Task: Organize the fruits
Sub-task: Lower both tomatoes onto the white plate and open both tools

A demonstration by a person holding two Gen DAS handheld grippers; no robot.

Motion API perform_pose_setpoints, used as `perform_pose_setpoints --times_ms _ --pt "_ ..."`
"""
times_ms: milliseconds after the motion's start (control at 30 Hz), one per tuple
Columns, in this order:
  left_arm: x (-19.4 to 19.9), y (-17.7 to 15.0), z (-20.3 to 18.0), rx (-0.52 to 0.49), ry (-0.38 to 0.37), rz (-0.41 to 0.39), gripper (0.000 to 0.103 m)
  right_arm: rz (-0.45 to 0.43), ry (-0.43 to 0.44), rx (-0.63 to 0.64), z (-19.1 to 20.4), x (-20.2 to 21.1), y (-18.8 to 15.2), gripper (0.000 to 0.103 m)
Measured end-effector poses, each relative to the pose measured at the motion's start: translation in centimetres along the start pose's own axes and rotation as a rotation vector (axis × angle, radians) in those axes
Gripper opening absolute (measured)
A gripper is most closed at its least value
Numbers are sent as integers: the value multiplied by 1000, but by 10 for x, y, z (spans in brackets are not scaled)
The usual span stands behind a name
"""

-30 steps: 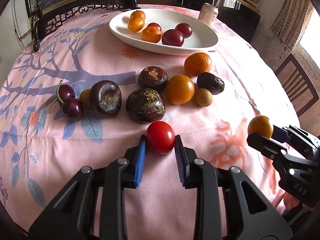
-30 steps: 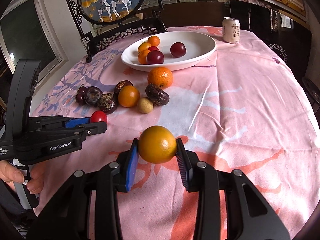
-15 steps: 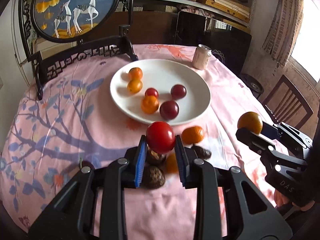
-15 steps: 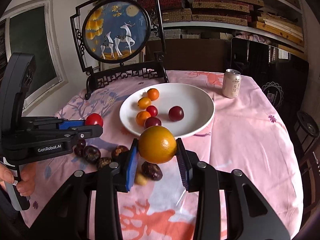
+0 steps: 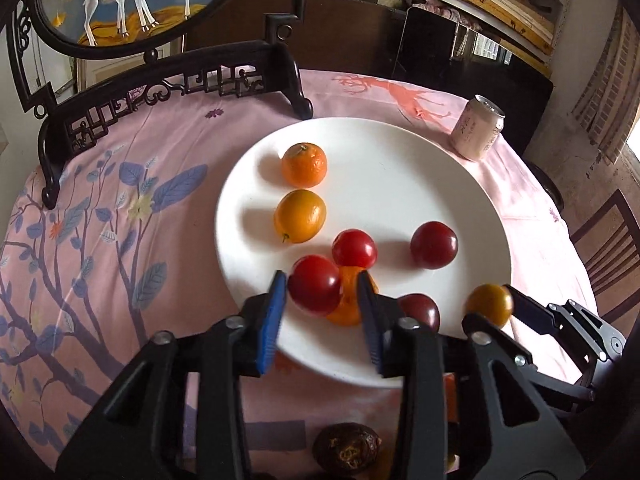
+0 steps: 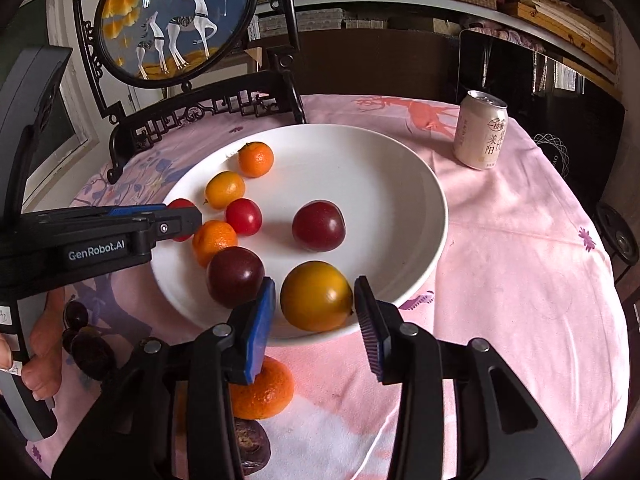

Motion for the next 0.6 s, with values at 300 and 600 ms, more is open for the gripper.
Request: perform_pose_setpoints --times_ms 300,600 --pt "32 -10 6 -2 -7 -37 64 -12 28 -30 -1 27 -14 43" --pt "73 -60 22 -18 -18 -33 70 1 38 14 17 68 -50 44"
Point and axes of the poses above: each gripper's, at about its wrist camera, not at the fingertips, and x roughly against the way its jaws point, z to its left, y to its top, the point moved 4 cm from there along -x, roughly the way its jaws point, and after that the axes turned 10 degrees about x, right-handed, at the moved point
